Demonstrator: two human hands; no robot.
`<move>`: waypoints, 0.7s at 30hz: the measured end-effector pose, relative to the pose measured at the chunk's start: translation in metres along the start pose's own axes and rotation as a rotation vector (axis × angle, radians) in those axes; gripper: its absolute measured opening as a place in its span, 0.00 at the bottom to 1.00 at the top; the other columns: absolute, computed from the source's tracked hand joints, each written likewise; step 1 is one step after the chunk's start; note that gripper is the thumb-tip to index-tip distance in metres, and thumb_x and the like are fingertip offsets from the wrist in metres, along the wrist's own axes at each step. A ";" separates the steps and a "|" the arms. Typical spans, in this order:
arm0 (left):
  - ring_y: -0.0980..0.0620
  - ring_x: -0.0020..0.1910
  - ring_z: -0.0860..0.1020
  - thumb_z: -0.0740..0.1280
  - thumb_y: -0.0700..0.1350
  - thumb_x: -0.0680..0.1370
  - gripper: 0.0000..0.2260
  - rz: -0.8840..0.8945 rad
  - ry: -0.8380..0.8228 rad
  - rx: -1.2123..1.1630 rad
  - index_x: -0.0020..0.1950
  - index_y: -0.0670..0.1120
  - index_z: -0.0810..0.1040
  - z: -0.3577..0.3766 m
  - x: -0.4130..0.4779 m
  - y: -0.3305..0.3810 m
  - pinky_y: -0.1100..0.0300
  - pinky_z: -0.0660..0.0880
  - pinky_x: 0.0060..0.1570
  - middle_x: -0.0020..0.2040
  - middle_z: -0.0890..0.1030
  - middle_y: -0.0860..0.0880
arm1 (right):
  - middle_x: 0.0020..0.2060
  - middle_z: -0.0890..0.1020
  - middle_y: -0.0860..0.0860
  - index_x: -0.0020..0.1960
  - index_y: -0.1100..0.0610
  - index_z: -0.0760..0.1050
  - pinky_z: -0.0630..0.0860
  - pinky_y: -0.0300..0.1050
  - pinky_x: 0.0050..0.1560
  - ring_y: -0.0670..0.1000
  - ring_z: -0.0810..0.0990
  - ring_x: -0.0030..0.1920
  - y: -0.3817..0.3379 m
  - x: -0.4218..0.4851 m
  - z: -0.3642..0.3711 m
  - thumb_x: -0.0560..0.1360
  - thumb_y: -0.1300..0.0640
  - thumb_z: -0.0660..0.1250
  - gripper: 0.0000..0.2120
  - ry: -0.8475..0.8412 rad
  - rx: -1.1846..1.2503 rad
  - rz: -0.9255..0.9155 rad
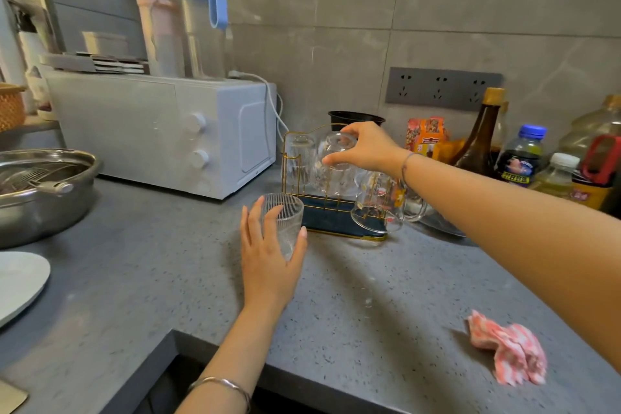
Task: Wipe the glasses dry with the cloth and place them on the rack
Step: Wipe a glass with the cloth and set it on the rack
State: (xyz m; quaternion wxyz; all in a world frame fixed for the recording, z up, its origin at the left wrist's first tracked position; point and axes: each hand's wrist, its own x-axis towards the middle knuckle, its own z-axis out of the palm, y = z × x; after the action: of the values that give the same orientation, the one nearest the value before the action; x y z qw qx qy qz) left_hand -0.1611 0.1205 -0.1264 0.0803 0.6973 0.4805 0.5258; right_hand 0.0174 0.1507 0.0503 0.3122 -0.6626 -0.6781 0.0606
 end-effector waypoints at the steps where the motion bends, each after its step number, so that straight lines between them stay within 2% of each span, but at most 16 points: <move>1: 0.45 0.78 0.49 0.52 0.65 0.75 0.32 -0.002 -0.001 -0.001 0.73 0.47 0.66 0.000 0.000 0.000 0.50 0.56 0.70 0.78 0.57 0.48 | 0.66 0.74 0.55 0.71 0.61 0.67 0.71 0.48 0.64 0.55 0.72 0.66 0.000 0.000 0.001 0.66 0.46 0.77 0.40 -0.013 -0.017 0.007; 7: 0.43 0.78 0.52 0.53 0.64 0.75 0.31 0.003 0.013 0.000 0.70 0.46 0.68 0.001 0.001 0.000 0.49 0.60 0.70 0.76 0.60 0.46 | 0.66 0.73 0.56 0.70 0.61 0.68 0.72 0.49 0.64 0.55 0.72 0.66 0.008 0.002 0.006 0.67 0.45 0.76 0.38 -0.042 -0.062 0.036; 11: 0.44 0.77 0.53 0.53 0.64 0.75 0.30 0.005 0.021 -0.008 0.69 0.46 0.69 0.002 0.001 0.000 0.50 0.61 0.68 0.76 0.60 0.47 | 0.67 0.72 0.55 0.70 0.60 0.67 0.71 0.48 0.64 0.55 0.71 0.67 0.008 0.004 0.010 0.67 0.45 0.75 0.38 -0.075 -0.121 0.018; 21: 0.43 0.77 0.54 0.54 0.63 0.76 0.29 0.018 0.024 0.006 0.68 0.45 0.70 0.002 0.001 -0.001 0.54 0.59 0.66 0.75 0.62 0.46 | 0.67 0.73 0.54 0.70 0.58 0.67 0.71 0.52 0.65 0.55 0.71 0.67 0.009 0.004 0.016 0.69 0.41 0.73 0.37 -0.087 -0.236 -0.008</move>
State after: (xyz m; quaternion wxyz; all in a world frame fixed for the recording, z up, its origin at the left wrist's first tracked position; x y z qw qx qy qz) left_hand -0.1607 0.1225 -0.1273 0.0676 0.6954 0.4768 0.5334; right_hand 0.0175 0.1611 0.0339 0.2024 -0.6887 -0.6961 0.0080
